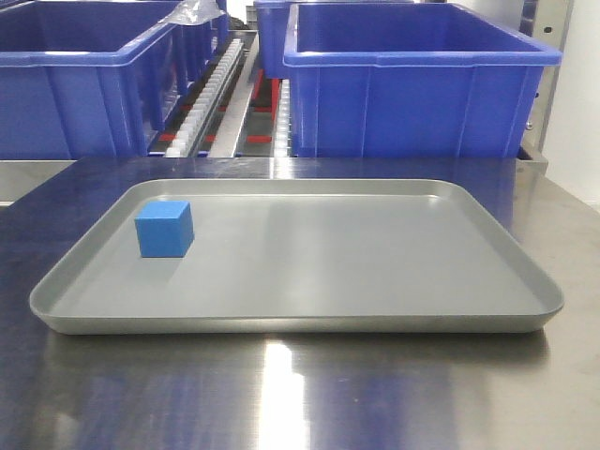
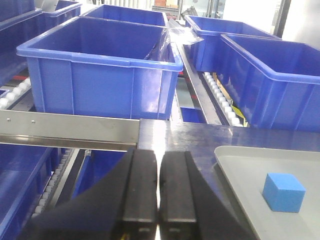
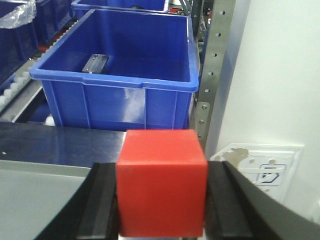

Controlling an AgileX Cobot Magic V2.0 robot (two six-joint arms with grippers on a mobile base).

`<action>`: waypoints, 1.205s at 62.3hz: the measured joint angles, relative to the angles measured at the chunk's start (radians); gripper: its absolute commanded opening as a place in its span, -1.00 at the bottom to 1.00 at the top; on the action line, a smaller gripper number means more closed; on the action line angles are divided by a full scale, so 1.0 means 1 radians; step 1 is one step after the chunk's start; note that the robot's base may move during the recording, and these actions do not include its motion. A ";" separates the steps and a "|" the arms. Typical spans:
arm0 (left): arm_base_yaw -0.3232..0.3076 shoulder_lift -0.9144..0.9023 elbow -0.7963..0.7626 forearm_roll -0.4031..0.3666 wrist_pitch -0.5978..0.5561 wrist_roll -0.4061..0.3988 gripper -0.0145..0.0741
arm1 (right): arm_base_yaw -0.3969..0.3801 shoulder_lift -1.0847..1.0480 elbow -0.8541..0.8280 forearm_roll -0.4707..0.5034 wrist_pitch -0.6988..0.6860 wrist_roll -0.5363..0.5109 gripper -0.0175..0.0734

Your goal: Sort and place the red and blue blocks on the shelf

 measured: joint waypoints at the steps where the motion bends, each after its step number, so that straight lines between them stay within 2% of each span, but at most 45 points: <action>1: 0.000 0.000 0.000 0.000 0.000 0.000 -0.39 | 0.000 0.000 0.000 0.011 0.000 0.000 0.27; 13: 0.000 0.000 0.000 0.000 0.000 0.000 -0.39 | 0.000 0.000 0.000 0.062 0.000 0.002 0.27; 75: 0.000 0.000 0.000 0.000 0.000 0.000 -0.39 | -0.001 0.000 0.004 0.065 0.000 0.004 0.27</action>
